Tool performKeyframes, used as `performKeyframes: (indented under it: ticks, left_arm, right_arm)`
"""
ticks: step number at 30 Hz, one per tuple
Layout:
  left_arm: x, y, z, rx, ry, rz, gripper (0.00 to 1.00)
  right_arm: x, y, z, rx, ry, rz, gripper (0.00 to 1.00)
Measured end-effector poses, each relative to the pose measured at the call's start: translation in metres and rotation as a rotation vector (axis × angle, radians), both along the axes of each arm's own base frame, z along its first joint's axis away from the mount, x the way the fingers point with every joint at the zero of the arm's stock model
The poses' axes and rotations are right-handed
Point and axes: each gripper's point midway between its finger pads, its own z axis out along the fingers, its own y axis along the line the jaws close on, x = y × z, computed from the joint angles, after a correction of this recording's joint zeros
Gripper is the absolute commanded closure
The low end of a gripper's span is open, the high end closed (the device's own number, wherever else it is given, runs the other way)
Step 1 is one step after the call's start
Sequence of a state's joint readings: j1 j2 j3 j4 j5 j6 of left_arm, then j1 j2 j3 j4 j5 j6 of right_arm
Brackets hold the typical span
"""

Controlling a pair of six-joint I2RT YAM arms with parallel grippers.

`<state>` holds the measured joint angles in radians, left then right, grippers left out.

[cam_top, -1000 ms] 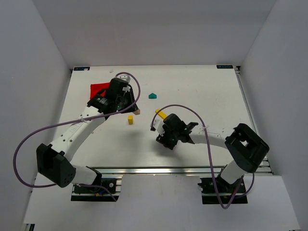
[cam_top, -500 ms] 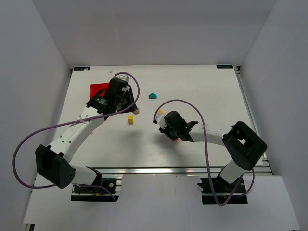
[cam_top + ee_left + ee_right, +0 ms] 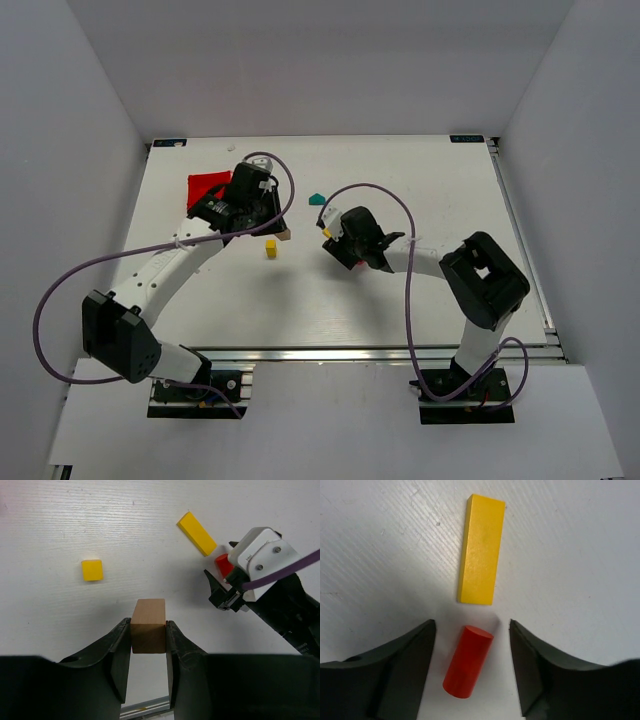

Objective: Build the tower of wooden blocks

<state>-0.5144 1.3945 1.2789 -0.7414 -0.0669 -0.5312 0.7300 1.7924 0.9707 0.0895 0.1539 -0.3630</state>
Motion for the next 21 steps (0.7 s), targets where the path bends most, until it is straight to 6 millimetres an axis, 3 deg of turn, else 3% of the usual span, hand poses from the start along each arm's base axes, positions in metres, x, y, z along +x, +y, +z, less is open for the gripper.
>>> performKeyframes:
  ticks: [3,5,15,21]
  left_arm:
    - [0.001,-0.001,-0.006,0.008,0.015,0.000,1.00]
    - [0.002,-0.001,-0.011,0.015,0.026,-0.001,1.00]
    - [0.006,-0.004,-0.018,0.030,0.042,-0.012,1.00]
    - [0.006,-0.006,-0.021,0.036,0.050,-0.023,1.00]
  right_arm:
    - [0.002,0.002,0.004,0.013,-0.012,0.008,0.23]
    - [0.001,0.002,0.007,0.019,-0.013,0.014,0.11]
    - [-0.002,-0.002,0.037,0.110,-0.035,-0.026,0.11]
    - [0.009,-0.031,0.030,0.162,0.019,-0.179,0.14]
